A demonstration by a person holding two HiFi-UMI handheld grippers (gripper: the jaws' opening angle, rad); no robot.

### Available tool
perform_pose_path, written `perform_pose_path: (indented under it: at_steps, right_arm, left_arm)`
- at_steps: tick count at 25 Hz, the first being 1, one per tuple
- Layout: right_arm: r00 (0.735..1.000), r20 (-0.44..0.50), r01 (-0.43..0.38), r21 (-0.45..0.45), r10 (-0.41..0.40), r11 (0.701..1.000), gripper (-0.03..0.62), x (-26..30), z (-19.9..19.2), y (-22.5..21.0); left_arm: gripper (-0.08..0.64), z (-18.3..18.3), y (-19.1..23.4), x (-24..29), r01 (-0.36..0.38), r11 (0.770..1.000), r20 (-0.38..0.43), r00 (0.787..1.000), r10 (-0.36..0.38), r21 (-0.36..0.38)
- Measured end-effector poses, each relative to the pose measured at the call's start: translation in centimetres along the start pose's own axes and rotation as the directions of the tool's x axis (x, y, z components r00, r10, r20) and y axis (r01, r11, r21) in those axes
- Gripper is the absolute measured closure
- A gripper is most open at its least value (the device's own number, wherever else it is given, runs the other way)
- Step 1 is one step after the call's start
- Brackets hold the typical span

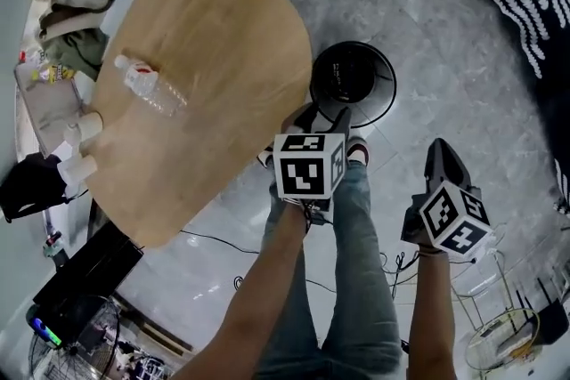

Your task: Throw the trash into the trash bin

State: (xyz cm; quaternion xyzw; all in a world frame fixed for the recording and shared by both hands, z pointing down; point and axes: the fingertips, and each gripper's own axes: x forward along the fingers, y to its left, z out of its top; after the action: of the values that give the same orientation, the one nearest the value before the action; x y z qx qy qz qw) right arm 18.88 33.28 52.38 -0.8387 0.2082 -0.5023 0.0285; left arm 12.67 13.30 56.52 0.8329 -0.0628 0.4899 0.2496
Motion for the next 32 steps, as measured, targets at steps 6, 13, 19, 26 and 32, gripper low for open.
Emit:
perform_pose_path:
  at_steps: [6, 13, 19, 26, 32]
  right_arm:
    - [0.998, 0.016, -0.065, -0.076, 0.066, 0.995, 0.586, 0.2, 2.2, 6.1]
    - [0.988, 0.003, -0.154, -0.146, 0.156, 0.977, 0.586, 1.2, 2.7, 15.1]
    - [0.974, -0.030, -0.228, -0.225, 0.227, 0.947, 0.585, 1.6, 3.1, 22.9]
    - [0.967, -0.078, -0.255, -0.316, 0.242, 0.914, 0.585, 1.4, 3.1, 28.1]
    - [0.971, -0.089, -0.240, -0.322, 0.223, 0.916, 0.586, 1.8, 3.4, 31.5]
  left_arm:
    - [0.316, 2.7, 4.4, -5.0, -0.053, 0.996, 0.080, 0.995, 0.058, -0.065]
    - [0.316, 4.0, 11.3, -11.8, -0.125, 0.979, 0.142, 0.979, 0.148, -0.160]
    - [0.316, 3.8, 18.1, -17.1, -0.194, 0.940, 0.165, 0.955, 0.246, -0.282]
    - [0.316, 4.1, 23.8, -21.3, -0.233, 0.895, 0.171, 0.933, 0.316, -0.381]
    - [0.316, 5.9, 27.9, -23.4, -0.243, 0.876, 0.167, 0.927, 0.337, -0.417]
